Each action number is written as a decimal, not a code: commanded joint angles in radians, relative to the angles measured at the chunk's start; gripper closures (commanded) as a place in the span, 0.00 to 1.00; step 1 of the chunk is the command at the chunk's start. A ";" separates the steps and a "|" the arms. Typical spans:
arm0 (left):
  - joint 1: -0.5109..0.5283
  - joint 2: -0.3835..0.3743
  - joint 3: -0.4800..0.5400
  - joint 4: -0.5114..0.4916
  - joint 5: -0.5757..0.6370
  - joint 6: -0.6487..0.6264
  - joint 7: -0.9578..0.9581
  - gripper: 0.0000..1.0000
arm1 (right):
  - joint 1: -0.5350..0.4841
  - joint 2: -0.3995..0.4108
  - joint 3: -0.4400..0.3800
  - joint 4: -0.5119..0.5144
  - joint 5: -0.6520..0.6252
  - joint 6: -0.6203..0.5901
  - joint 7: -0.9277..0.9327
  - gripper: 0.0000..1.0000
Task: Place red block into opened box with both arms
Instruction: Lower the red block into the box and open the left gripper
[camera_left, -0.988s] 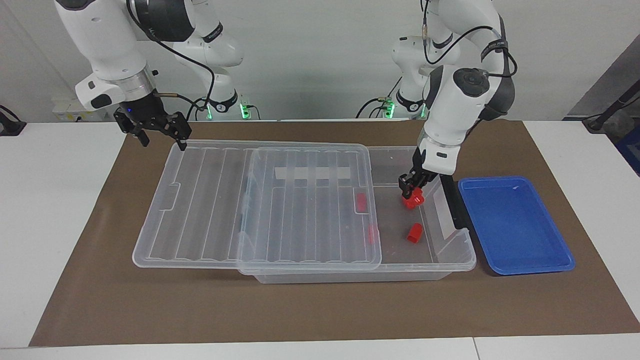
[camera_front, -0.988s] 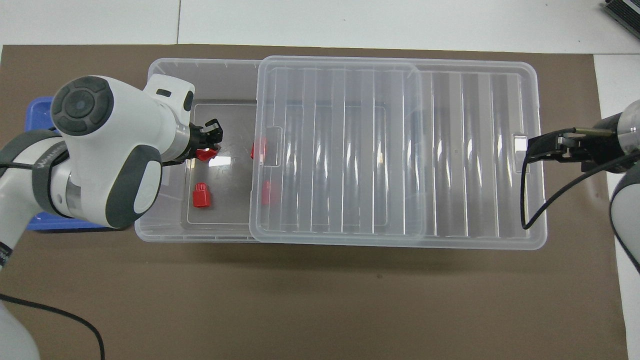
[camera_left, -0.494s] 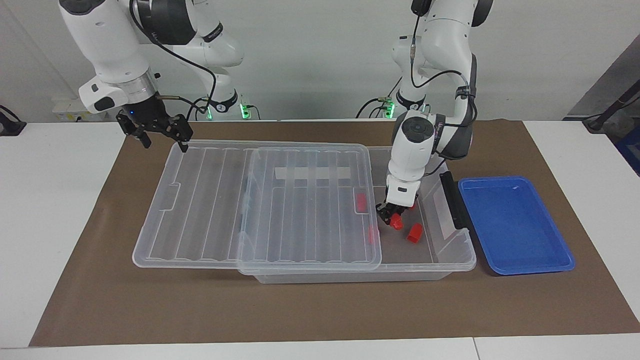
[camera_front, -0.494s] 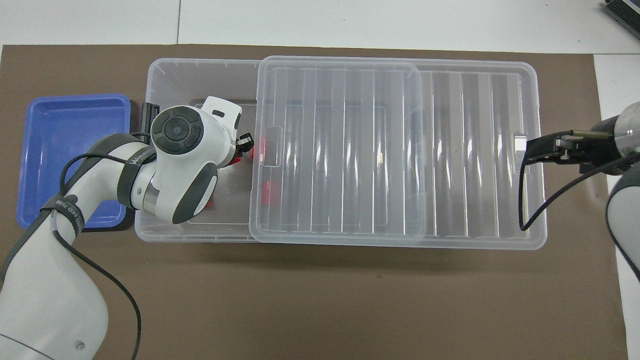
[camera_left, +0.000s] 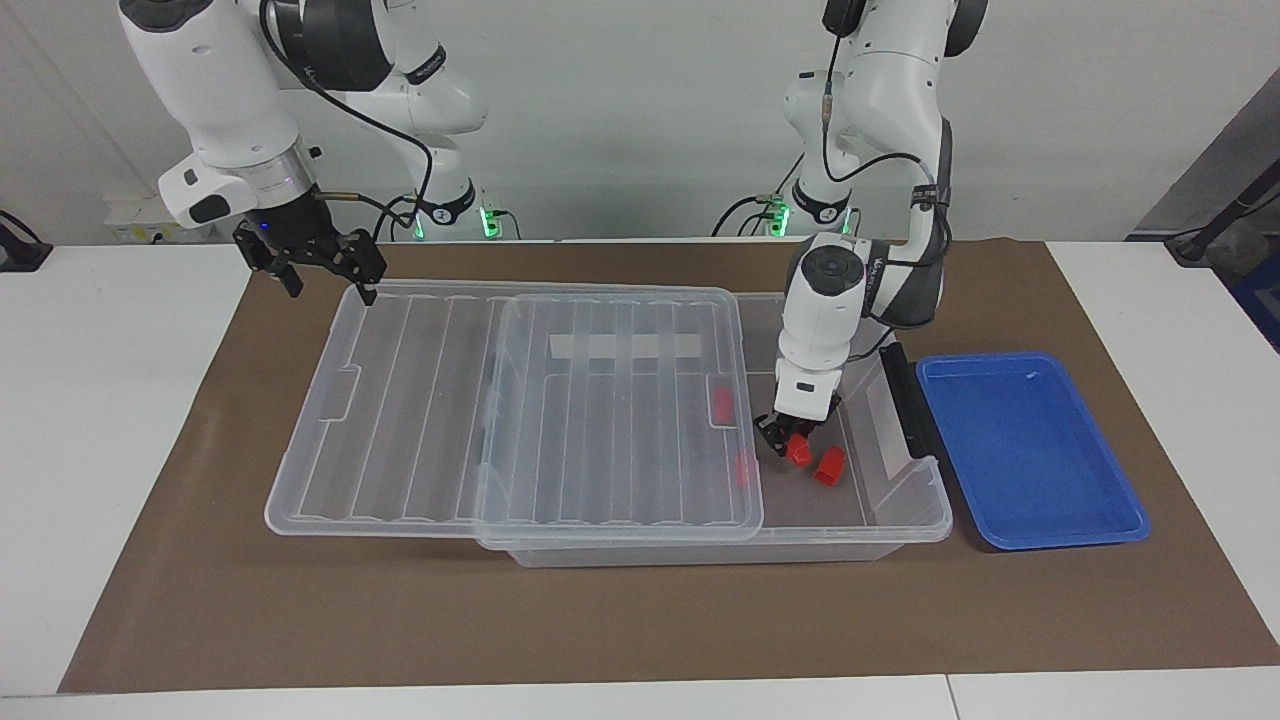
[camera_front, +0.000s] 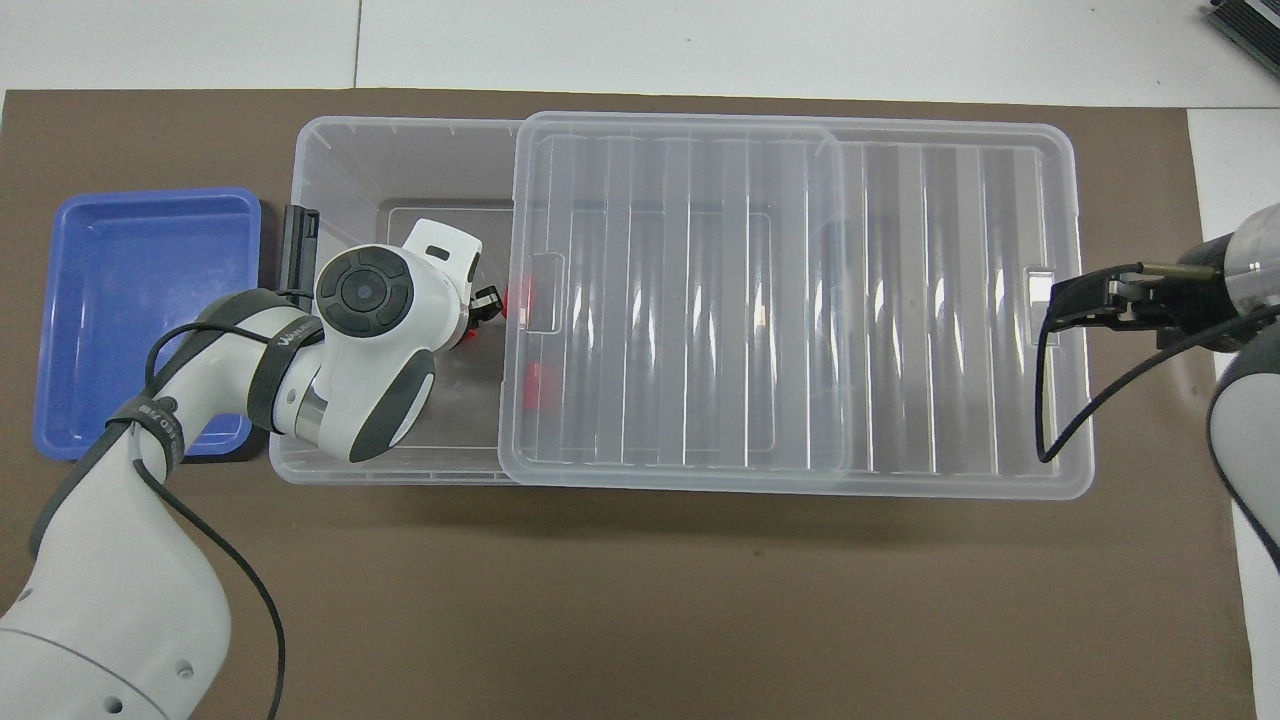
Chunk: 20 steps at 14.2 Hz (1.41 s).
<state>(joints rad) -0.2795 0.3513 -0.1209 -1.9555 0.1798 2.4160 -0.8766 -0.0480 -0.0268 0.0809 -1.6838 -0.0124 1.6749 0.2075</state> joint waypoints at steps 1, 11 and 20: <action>0.000 -0.012 0.006 -0.037 0.029 0.046 -0.019 1.00 | -0.010 -0.033 0.005 -0.046 0.017 0.032 0.006 0.00; 0.003 -0.012 0.006 -0.065 0.029 0.091 -0.018 0.33 | -0.012 -0.039 0.005 -0.056 0.017 0.034 0.003 0.00; 0.002 -0.044 0.009 0.055 0.027 -0.153 -0.018 0.31 | -0.035 -0.038 -0.006 -0.043 0.017 -0.004 -0.010 0.00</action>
<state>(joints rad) -0.2786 0.3404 -0.1135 -1.9386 0.1804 2.3540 -0.8766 -0.0705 -0.0350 0.0729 -1.6998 -0.0124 1.6772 0.2074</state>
